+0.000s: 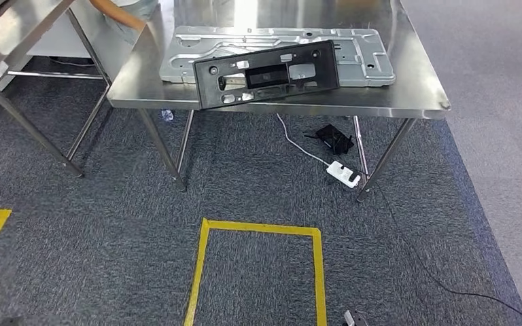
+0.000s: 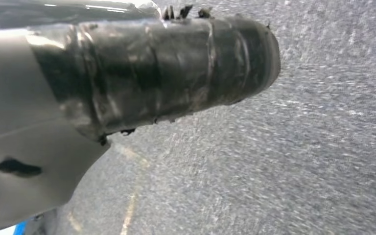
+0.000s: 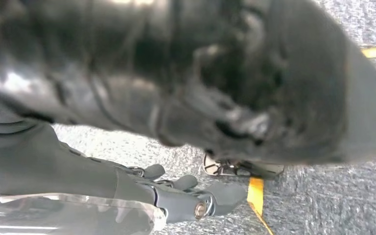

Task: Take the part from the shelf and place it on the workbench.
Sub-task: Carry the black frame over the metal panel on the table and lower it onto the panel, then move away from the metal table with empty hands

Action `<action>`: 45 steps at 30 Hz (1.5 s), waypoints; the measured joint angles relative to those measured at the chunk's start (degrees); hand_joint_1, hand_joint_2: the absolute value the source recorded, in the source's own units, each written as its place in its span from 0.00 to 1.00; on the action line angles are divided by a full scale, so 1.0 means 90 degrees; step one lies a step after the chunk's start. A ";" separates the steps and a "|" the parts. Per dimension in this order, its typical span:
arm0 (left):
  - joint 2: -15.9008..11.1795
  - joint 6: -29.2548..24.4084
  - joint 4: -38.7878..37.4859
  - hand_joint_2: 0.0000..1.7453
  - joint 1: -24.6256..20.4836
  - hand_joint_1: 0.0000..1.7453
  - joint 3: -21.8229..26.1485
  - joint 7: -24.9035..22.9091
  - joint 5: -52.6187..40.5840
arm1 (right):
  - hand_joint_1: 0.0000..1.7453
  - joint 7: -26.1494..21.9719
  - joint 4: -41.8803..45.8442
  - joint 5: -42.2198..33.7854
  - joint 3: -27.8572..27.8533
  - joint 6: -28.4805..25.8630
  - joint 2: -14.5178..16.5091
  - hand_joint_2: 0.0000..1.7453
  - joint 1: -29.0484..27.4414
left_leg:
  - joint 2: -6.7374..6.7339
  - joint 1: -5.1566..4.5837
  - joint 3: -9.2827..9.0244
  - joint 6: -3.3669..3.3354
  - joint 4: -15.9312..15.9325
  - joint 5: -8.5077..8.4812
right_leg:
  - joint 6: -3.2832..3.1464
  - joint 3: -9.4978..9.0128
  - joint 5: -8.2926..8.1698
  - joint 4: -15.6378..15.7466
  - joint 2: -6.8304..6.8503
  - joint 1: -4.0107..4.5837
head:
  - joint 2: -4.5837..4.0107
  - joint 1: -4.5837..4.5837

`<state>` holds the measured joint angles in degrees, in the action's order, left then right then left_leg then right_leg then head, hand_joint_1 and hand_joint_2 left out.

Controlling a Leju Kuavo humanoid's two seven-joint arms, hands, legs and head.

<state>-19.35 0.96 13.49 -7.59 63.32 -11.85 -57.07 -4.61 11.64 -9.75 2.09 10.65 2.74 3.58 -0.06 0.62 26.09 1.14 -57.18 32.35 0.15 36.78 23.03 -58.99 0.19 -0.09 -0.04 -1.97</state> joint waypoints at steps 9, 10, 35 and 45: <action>-0.0018 0.0041 -0.0005 0.00 -0.0005 0.00 0.0000 0.0126 -0.0020 | 0.00 0.0137 -0.0049 0.0021 0.0104 -0.0003 0.0033 0.00 0.0001 | -0.0059 -0.0023 0.0640 -0.0363 0.0011 -0.0553 | 0.0160 0.0334 0.1190 -0.1772 -0.0028 -0.0009 | -0.0001 0.0035; -0.0018 0.0047 -0.0005 0.00 -0.0004 0.00 0.0000 0.0138 -0.0022 | 0.00 0.0161 -0.0052 0.0019 0.0112 -0.0003 0.0033 0.00 0.0002 | -0.0064 -0.0037 0.0742 -0.0359 -0.0009 -0.0617 | 0.0133 0.0156 0.1025 -0.1678 -0.0026 -0.0002 | -0.0001 0.0035; -0.0117 0.0158 -0.0019 0.00 -0.0024 0.00 -0.0015 0.0112 -0.0063 | 0.00 0.0309 -0.0103 0.0058 0.0276 -0.0035 -0.0124 0.00 0.0050 | 0.0081 0.0008 0.0032 -0.0339 0.0197 -0.0159 | 0.0067 0.0326 0.0089 -0.0227 -0.0450 0.0093 | -0.0001 0.0043; -0.0282 0.0270 -0.0021 0.00 0.0014 0.00 -0.0040 0.0249 -0.0109 | 0.00 0.0667 -0.0110 -0.1089 -0.0046 0.0189 -0.0221 0.00 0.0111 | -0.0653 -0.0045 0.0872 -0.0267 -0.0142 -0.0648 | 0.0084 -0.0963 0.0721 -0.0020 0.0367 0.0054 | -0.0001 0.0089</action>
<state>-21.90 3.39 13.31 -7.46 62.96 -9.61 -58.05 1.40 10.65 -19.55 1.68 12.35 0.75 4.58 -5.94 0.21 33.94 -1.27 -58.46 26.51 0.90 28.11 29.51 -59.17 3.49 0.39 -0.04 -1.17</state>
